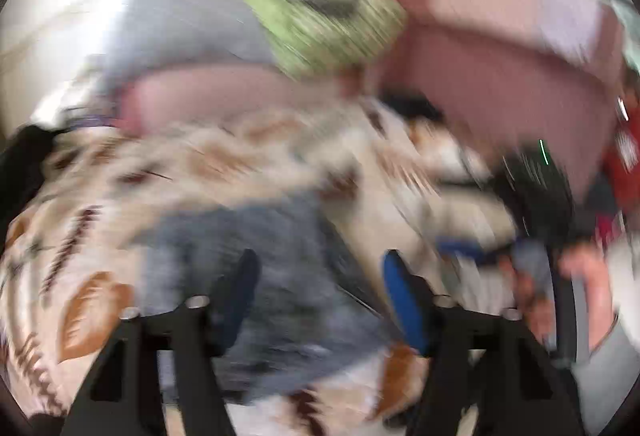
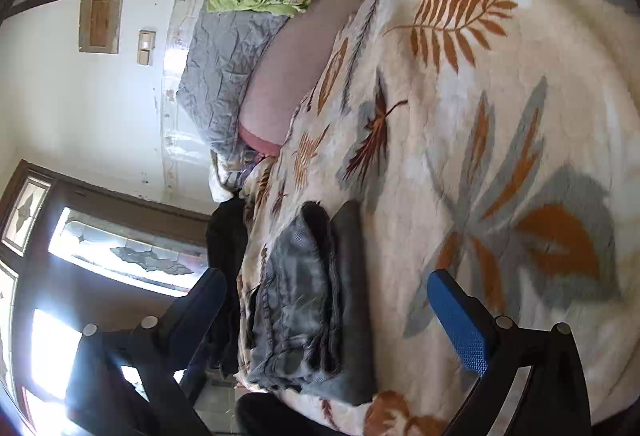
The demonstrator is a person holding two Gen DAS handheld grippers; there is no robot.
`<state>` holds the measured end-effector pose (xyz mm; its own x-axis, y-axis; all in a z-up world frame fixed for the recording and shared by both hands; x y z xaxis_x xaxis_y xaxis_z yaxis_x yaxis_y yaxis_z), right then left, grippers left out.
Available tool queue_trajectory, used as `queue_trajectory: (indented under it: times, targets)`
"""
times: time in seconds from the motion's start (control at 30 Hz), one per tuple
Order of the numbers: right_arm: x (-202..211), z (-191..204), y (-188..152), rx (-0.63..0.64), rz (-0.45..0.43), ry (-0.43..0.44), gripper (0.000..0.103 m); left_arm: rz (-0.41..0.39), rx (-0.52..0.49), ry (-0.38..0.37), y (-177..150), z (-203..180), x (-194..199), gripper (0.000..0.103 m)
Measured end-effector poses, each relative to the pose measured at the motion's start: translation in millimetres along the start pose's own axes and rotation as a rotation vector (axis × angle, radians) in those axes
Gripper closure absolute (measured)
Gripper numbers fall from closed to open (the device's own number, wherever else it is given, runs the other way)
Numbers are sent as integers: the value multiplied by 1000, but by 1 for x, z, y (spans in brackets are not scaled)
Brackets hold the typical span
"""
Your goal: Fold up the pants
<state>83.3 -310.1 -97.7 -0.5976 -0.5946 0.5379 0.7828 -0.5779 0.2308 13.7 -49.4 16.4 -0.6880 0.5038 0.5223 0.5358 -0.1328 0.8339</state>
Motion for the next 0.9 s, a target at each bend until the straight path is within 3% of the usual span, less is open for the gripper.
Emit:
queue_trajectory:
  times: [0.1, 0.2, 0.27, 0.37, 0.43, 0.5, 0.57, 0.7, 0.9]
  targets:
    - [-3, 22, -19, -5, 98, 116, 1, -57, 100, 182, -4, 59, 26, 24]
    - [-13, 49, -54, 20, 220, 196, 1, 37, 228, 291, -28, 117, 17, 24]
    - [-28, 57, -70, -8, 280, 201, 1, 92, 278, 300, -45, 134, 5, 24]
    - [-52, 50, -77, -33, 292, 124, 1, 133, 279, 275, -63, 136, -16, 24]
    - [-70, 28, -78, -93, 305, 51, 4, 108, 248, 249, -66, 130, -23, 23]
    - [-67, 25, -78, -137, 287, 57, 4, 128, 197, 270, -68, 123, -28, 23]
    - [-57, 38, -77, -71, 262, 13, 4, 96, 168, 274, -64, 120, -26, 23]
    - [-54, 44, -75, 2, 234, -124, 4, 89, 232, 232, -68, 129, -26, 23]
    - [-63, 40, -74, -28, 240, -149, 4, 74, 244, 217, -73, 132, -28, 22]
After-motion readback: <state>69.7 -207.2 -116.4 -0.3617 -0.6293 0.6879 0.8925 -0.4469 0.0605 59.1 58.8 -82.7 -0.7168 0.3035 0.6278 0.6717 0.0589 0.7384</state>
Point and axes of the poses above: each gripper's, at about its wrist camera, not at the fingertips, and x roughly against the way its jaws point, z to its left, y to its top, the point moved 5 cm from there along -x, roughly the way its jaws point, and after that the axes turned 12 degrees about -y, right-handed, at the moved point
